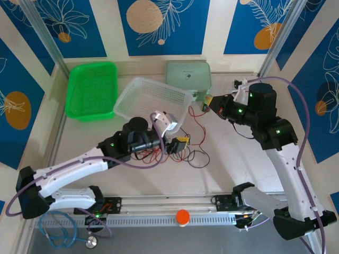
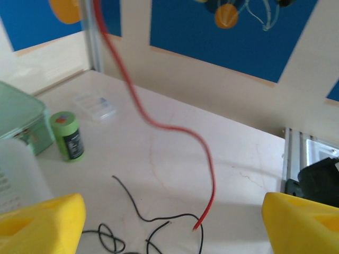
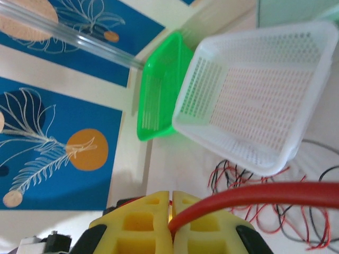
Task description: Untangle the cables
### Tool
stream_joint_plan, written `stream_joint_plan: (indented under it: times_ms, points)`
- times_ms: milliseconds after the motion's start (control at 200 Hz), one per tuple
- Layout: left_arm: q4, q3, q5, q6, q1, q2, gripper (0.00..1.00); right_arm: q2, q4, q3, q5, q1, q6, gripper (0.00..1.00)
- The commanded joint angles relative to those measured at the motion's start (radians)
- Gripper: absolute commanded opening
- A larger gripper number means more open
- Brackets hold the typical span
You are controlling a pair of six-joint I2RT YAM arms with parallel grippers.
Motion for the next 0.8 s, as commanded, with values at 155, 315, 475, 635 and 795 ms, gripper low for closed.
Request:
stream_joint_plan:
  times_ms: [155,315,475,635,795]
  points:
    - [0.269,0.017,0.027,0.057,0.010,0.085,0.92,-0.032,0.075,-0.062,-0.175,-0.024,0.077,0.00]
    - [0.350,-0.005,0.032,0.038,0.039,0.084,0.94,-0.051,0.092,-0.086,-0.204,-0.043,0.100,0.00]
    - [0.384,-0.007,0.045,0.018,0.067,0.114,0.95,-0.063,0.141,-0.121,-0.258,-0.064,0.146,0.00]
    - [0.427,-0.009,0.066,-0.016,0.094,0.144,0.94,-0.073,0.157,-0.136,-0.274,-0.073,0.166,0.00]
    - [0.443,0.009,0.115,-0.041,0.112,0.175,0.89,-0.075,0.170,-0.145,-0.285,-0.077,0.182,0.00]
